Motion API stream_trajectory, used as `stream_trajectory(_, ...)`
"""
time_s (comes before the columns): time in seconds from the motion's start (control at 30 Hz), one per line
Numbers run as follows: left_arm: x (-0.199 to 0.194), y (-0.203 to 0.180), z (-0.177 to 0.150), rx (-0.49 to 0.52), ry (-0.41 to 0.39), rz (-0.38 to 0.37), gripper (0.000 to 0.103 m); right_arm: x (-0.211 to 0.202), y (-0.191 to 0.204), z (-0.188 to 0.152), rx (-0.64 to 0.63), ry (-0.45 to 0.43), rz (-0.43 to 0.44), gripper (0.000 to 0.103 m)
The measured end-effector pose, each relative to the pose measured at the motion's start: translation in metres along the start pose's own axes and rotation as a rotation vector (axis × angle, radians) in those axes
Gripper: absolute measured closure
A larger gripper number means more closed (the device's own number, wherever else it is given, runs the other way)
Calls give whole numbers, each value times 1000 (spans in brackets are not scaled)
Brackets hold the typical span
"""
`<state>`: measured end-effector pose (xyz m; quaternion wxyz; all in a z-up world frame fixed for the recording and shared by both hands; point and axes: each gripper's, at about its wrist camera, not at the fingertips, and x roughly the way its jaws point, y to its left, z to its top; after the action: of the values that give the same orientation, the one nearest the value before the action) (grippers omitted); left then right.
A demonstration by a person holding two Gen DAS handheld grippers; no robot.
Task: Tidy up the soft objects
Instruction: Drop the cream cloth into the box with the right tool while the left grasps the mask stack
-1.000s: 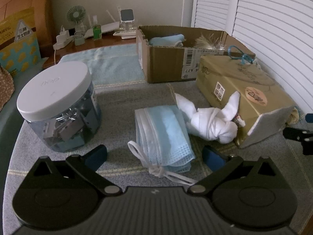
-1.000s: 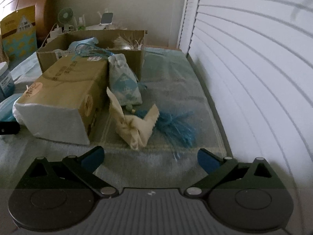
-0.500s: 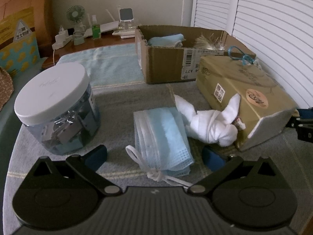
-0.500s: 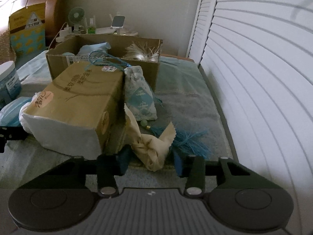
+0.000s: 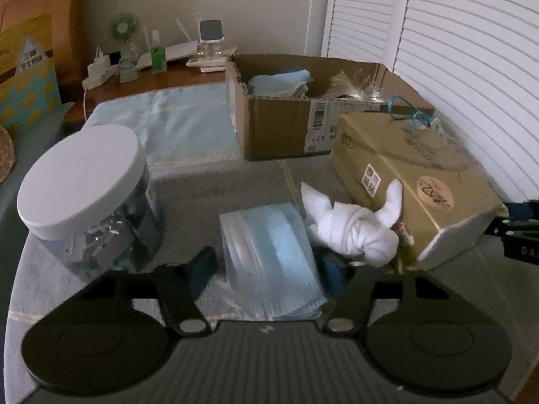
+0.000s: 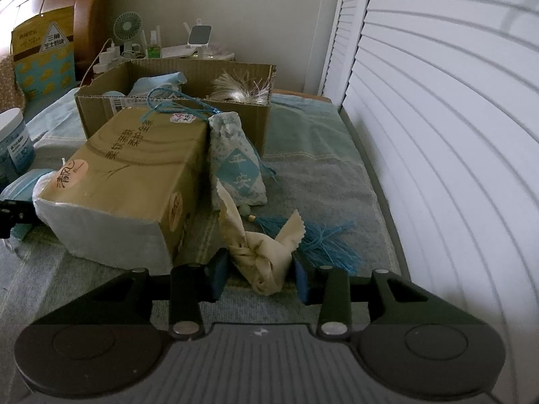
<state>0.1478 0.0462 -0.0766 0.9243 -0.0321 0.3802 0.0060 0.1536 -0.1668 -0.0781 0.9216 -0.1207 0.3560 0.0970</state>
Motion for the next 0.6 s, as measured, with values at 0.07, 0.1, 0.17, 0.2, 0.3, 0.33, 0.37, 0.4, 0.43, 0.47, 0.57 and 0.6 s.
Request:
stream_trajectory(0.07,-1,0,1,6,1,-9,57,1,0,1,3,1,1,57)
stream_trajectory(0.1,-2,1,1,13,2,-10,60,1,-1,1,6,2,3,58)
stream_trajectory(0.17,-4,2,1,21,7,-12,60,2,-2,2,10,4,0,58)
stream_trajectory(0.2,-5,4,1,20,10,-14,60,2,-2,2,11,4,3,57)
stream_trajectory(0.3,-4,4,1,33,13,-11,60,3,-2,4,12,-1,3,57)
stream_trajectory(0.33,-3,4,1,36,12,-11,60,4,-1,5,12,1,7,57)
stream_trajectory(0.37,-3,4,1,37,13,-13,60,5,-1,5,13,2,6,57)
stream_trajectory(0.4,-4,4,2,39,13,-18,63,6,-1,5,14,8,4,59)
stream_trajectory(0.43,-4,4,2,41,13,-24,66,6,-1,6,11,10,1,60)
stream_trajectory(0.47,-6,4,2,43,14,-30,66,5,0,6,8,11,-4,61)
stream_trajectory(0.57,-11,6,4,61,15,-45,67,-1,-1,8,12,10,-12,61)
stream_trajectory(0.6,-13,6,4,74,16,-47,68,-4,-2,9,20,6,-9,61)
